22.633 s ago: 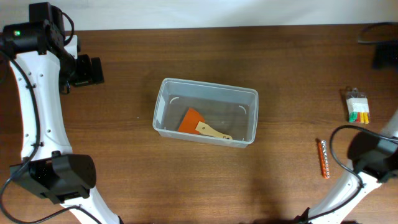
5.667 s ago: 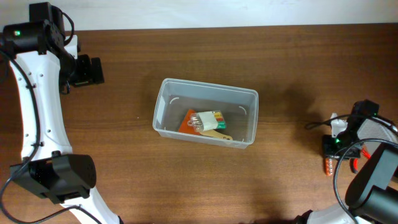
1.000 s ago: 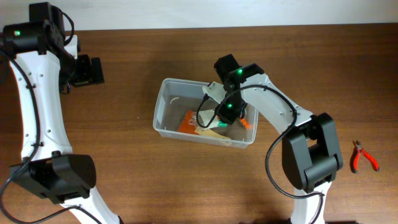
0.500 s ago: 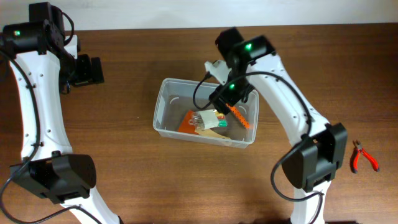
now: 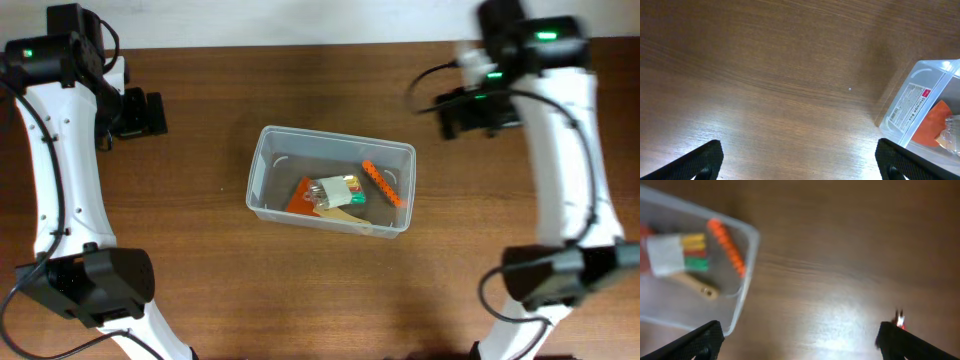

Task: Pack container
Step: 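Raise the right gripper and move it right over the red pliers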

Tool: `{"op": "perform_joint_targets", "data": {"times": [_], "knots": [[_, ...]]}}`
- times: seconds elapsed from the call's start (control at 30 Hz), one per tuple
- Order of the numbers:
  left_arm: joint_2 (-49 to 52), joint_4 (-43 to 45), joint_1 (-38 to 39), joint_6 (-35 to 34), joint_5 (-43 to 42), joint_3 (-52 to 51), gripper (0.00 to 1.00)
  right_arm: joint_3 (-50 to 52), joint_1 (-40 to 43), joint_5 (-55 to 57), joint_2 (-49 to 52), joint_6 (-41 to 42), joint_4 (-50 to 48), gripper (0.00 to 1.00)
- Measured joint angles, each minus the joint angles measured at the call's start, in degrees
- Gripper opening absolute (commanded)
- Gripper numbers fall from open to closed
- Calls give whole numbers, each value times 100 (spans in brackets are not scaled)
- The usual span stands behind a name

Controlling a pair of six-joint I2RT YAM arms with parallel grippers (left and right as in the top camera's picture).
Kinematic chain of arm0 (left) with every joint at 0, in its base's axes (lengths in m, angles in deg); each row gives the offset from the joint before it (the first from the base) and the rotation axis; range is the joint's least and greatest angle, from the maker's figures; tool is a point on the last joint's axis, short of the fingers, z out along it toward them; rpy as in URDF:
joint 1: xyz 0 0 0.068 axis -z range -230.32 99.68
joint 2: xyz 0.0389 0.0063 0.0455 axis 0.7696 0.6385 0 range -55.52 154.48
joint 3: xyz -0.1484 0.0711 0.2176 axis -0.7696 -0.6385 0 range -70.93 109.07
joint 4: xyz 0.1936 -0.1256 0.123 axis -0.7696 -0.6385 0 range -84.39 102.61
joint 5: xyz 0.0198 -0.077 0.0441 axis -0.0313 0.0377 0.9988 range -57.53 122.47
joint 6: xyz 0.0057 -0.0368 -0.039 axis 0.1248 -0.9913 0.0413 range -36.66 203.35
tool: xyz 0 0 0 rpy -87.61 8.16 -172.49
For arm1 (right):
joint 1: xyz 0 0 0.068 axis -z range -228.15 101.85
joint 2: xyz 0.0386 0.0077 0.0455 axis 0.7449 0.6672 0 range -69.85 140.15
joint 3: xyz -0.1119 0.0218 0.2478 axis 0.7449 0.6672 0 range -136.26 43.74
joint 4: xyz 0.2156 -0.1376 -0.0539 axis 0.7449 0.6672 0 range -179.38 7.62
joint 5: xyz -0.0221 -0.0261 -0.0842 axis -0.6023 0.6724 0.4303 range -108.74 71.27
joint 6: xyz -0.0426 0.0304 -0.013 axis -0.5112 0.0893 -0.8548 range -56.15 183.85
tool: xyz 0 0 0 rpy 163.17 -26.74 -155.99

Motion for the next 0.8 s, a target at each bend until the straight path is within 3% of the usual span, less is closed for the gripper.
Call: {"op": "perform_joint_targets", "data": {"times": [0.3, 0.5, 0.8], "knots": [[0, 0, 0, -2, 0, 0, 99, 1298, 2227, -317, -1565, 518, 2, 99], [0, -4, 0, 0, -2, 0, 99, 2809, 3799, -417, -1676, 570, -37, 99], [0, 0, 0, 0, 0, 0, 99, 4524, 4745, -452, -1611, 87, -1130, 99]]}}
